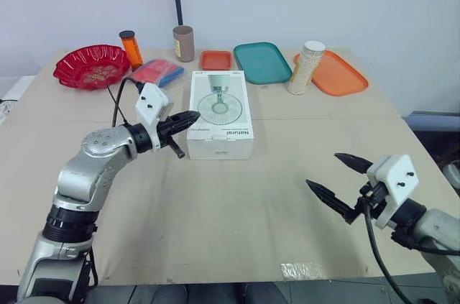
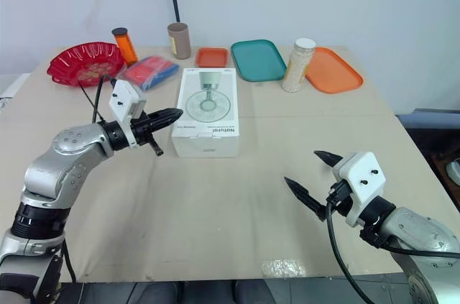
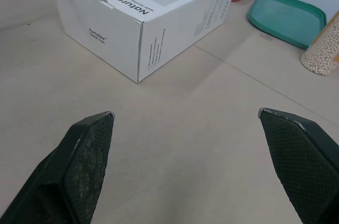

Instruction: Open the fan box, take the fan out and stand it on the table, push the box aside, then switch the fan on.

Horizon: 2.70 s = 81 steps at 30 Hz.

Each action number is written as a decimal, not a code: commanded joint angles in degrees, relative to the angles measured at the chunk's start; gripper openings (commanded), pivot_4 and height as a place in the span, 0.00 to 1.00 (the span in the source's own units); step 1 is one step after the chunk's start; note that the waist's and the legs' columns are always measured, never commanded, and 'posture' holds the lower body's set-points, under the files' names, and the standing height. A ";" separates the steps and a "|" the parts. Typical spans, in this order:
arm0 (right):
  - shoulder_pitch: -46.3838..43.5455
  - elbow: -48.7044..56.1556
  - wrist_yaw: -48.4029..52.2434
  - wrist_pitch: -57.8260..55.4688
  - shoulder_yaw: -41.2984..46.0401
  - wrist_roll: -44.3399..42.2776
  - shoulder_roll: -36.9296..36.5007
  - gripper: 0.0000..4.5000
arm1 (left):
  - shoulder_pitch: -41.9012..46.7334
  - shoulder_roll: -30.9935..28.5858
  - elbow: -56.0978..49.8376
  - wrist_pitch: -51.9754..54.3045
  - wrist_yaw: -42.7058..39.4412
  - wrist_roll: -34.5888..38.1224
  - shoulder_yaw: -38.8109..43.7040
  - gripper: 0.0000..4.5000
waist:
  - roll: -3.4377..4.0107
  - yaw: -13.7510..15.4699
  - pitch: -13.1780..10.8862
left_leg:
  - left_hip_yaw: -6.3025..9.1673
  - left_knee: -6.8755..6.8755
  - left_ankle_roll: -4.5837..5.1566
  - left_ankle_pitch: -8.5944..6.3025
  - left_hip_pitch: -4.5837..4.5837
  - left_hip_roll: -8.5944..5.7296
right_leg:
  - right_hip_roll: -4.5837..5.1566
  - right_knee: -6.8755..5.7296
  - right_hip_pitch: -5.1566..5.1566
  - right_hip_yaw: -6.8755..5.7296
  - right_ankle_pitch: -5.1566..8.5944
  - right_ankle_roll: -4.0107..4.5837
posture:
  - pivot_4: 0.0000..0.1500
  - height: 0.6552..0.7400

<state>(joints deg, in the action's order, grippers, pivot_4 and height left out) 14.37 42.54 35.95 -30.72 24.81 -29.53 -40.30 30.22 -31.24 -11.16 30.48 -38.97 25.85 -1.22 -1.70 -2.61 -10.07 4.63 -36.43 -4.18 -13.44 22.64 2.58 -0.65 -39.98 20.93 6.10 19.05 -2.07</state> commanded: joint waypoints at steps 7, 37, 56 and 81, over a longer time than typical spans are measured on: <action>-0.04 2.56 -1.20 0.23 -0.44 -0.19 0.44 1.00 | 4.37 4.75 1.99 5.31 5.49 -4.23 -4.16 0.01 | 0.01 0.09 0.00 | 0.01 -0.02 0.00 0.01 0.01 -0.02 | 0.01 -0.01 -0.01 -0.01 0.00 -0.01 | 1.00 1.00; -37.52 -5.05 -10.72 -13.57 -32.12 7.17 -0.51 1.00 | 8.75 10.08 12.24 3.00 7.56 -14.10 -7.68 0.01 | 0.03 0.04 0.01 | 0.09 -0.04 -0.05 0.04 0.05 -0.06 | 0.02 -0.01 0.00 0.00 0.00 -0.03 | 1.00 1.00; -51.21 -26.71 -9.18 -4.95 -44.15 21.04 11.24 1.00 | 7.56 11.94 11.36 2.46 7.57 -15.79 -8.00 0.01 | 0.07 0.04 0.03 | 0.18 -0.11 -0.06 0.05 0.19 -0.05 | 0.07 -0.03 0.08 -0.14 -0.02 -0.01 | 1.00 1.00; -53.32 -29.58 -7.13 -6.49 -39.55 23.16 15.50 1.00 | 7.75 13.47 11.22 1.71 6.72 -16.40 -8.17 0.01 | 0.07 0.02 0.02 | 0.22 -0.09 -0.15 0.10 0.22 -0.06 | 0.10 -0.04 0.12 -0.19 -0.03 0.00 | 1.00 1.00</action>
<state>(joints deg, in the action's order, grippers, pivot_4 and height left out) -36.75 11.65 28.89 -37.73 -17.43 -6.67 -25.18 38.23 -18.28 1.08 32.46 -31.74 9.45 -8.96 -1.63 -2.59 -10.05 4.85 -36.52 -4.33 -13.35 22.87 2.51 -0.54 -40.02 21.05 5.90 19.02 -2.06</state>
